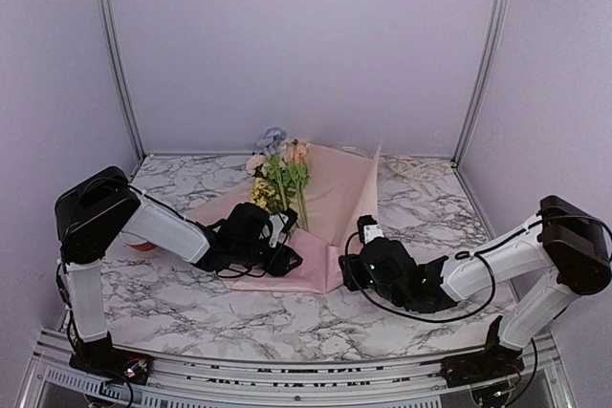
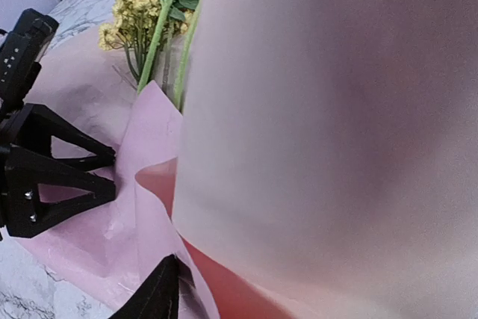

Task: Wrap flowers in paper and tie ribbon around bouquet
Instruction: Fold the one-fourth-folded wrapping paper at the center of the board.

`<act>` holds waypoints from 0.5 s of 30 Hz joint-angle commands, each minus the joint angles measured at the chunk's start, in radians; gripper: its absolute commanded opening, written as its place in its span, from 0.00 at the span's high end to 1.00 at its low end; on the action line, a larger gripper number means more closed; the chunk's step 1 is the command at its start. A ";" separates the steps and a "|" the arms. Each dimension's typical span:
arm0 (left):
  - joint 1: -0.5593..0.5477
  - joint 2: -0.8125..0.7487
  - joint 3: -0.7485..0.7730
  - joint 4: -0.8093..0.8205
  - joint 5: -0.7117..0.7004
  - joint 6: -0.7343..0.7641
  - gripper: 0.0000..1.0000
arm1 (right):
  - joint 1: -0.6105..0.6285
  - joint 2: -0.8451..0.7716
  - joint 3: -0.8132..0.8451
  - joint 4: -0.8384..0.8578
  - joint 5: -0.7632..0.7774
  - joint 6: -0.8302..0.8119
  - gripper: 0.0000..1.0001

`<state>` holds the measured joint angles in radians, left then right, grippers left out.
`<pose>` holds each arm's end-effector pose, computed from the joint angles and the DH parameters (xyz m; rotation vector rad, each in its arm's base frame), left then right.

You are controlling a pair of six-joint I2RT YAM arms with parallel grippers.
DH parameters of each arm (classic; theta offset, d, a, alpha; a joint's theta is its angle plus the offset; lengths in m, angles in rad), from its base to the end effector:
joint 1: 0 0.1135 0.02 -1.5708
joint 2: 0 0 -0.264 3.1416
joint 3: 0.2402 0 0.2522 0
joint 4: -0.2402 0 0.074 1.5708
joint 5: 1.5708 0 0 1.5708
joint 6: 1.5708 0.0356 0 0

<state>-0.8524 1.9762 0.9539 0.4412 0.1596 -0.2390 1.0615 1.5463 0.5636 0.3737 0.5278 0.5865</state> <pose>0.2552 -0.3006 0.1184 0.7728 2.1181 -0.7849 0.1547 0.2403 0.1470 -0.2058 2.1052 0.4175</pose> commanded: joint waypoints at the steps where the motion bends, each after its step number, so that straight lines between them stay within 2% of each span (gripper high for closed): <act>1: 0.006 0.037 0.018 -0.065 0.004 0.010 0.56 | 0.003 -0.045 0.011 -0.098 0.038 0.122 0.53; 8: 0.000 0.022 0.033 -0.078 0.023 0.010 0.56 | 0.003 -0.096 0.009 -0.170 -0.007 0.119 0.79; 15: -0.077 -0.032 0.152 -0.188 0.051 0.083 0.56 | 0.004 -0.097 0.043 -0.247 0.001 0.129 0.85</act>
<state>-0.8764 1.9816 1.0172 0.3542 0.1680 -0.2161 1.0615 1.4631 0.5594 0.1921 0.5262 0.7048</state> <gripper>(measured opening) 0.440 0.158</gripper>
